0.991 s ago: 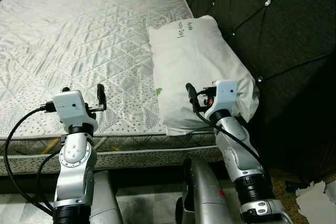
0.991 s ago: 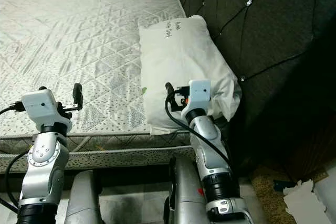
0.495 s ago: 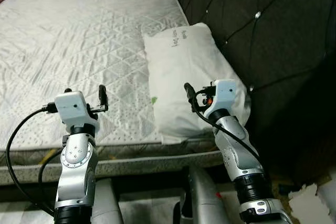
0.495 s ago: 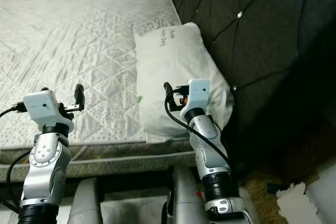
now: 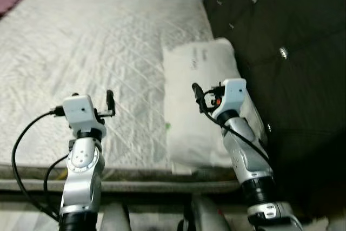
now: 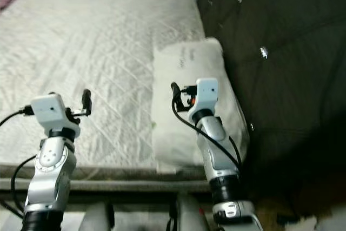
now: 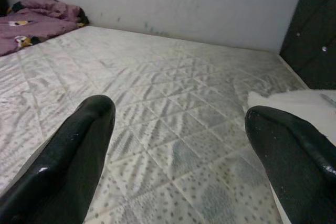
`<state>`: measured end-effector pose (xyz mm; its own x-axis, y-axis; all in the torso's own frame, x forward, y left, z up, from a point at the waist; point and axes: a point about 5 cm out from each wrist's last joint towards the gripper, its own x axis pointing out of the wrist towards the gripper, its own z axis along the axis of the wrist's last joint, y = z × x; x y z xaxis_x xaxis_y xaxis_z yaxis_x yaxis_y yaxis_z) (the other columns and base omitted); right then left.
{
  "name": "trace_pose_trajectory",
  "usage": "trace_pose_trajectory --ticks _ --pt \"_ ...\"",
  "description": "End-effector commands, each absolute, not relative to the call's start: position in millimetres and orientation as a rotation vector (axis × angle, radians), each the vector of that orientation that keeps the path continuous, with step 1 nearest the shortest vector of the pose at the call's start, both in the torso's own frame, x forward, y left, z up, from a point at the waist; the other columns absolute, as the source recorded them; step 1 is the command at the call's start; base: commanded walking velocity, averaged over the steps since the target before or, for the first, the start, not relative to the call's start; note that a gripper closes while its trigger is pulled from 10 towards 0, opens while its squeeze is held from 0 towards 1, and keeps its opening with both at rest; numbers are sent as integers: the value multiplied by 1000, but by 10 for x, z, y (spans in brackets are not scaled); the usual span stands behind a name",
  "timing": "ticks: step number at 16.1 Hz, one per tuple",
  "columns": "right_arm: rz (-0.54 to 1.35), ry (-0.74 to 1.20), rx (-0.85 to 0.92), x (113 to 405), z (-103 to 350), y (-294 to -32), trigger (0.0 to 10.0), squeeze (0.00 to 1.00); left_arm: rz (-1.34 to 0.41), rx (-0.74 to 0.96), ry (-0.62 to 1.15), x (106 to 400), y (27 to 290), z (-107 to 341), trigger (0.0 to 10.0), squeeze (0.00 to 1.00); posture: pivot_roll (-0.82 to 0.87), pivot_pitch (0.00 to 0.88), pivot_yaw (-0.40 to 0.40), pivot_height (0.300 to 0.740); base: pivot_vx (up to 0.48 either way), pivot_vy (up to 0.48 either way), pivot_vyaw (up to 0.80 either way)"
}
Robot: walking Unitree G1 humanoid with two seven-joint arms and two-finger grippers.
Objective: Clean up the room
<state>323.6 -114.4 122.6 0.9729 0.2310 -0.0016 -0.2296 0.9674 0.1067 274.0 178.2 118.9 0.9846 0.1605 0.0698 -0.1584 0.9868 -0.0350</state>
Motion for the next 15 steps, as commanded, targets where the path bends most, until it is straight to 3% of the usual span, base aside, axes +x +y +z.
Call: trace_pose_trajectory --ticks 1,15 --pt "213 8 107 3256 1257 -1184 10000 0 158 -24 -61 2748 1759 1192 10000 0 -27 0 -79 731 0 0 0" --pt "173 43 33 3251 1166 -1246 10000 0 185 -26 -36 2753 1760 1157 10000 0 -26 0 -76 740 0 0 0"
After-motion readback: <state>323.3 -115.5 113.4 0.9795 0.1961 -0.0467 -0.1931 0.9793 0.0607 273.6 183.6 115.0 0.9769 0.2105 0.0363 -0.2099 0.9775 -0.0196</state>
